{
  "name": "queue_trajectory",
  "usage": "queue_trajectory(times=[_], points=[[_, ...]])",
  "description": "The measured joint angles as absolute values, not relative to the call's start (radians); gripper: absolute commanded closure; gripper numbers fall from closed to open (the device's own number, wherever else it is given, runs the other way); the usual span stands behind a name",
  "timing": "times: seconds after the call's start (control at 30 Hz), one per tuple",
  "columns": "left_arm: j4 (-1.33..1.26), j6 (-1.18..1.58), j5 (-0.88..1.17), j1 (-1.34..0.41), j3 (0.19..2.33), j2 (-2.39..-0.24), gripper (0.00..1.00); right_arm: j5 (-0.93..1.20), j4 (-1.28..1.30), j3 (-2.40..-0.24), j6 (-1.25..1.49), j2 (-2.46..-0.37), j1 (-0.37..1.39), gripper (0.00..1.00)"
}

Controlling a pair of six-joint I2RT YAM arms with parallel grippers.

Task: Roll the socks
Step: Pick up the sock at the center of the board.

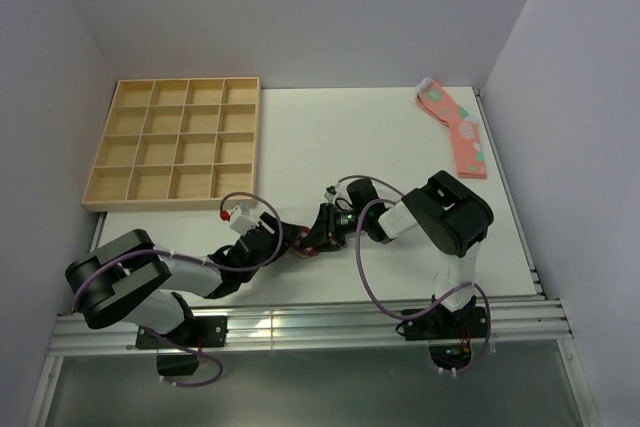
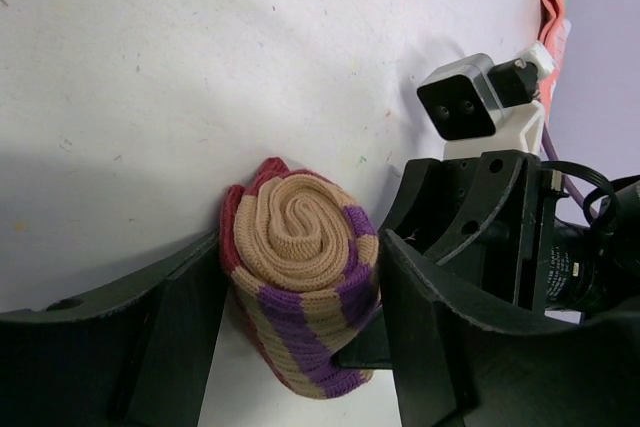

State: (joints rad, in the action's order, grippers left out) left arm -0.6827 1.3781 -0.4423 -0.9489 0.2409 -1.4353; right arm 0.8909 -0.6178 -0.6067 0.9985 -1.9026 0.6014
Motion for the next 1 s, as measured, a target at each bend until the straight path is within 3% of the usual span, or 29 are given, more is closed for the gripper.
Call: queue_trajectory(times=[0.4, 1.0], points=[[-0.702, 1.373, -0.444, -0.963, 0.218, -1.424, 0.36, 0.977, -0.852, -0.537, 1.159, -1.964, 0.601, 1.0], [-0.627, 1.386, -0.509, -1.005, 0.183, -1.335, 0.41, 0.913, -1.132, -0.507, 1.449, -2.008, 0.685, 1.0]])
